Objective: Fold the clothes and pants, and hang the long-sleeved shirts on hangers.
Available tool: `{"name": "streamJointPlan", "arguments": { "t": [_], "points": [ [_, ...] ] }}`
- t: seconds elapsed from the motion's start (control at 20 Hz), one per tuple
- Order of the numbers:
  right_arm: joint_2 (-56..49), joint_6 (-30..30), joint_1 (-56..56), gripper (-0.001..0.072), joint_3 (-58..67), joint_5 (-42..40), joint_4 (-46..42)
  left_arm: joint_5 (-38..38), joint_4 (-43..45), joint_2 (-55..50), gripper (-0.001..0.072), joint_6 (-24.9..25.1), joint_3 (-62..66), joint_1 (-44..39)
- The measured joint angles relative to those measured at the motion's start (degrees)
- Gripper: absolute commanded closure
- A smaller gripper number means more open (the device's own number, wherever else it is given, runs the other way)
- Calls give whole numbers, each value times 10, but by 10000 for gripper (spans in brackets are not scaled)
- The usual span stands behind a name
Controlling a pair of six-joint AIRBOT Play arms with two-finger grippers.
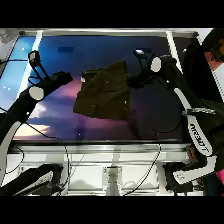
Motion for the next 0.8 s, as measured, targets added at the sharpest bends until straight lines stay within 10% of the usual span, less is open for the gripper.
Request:
{"name": "streamJointPlan", "arguments": {
  "t": [0.35, 0.8],
  "points": [
    [22, -7, 0, 689, 122, -1, -3, -5, -1, 110, 695, 89, 0, 2],
    [15, -15, -27, 692, 169, 37, 34, -60, -4, 145, 699, 83, 0, 29]
  ]
}}
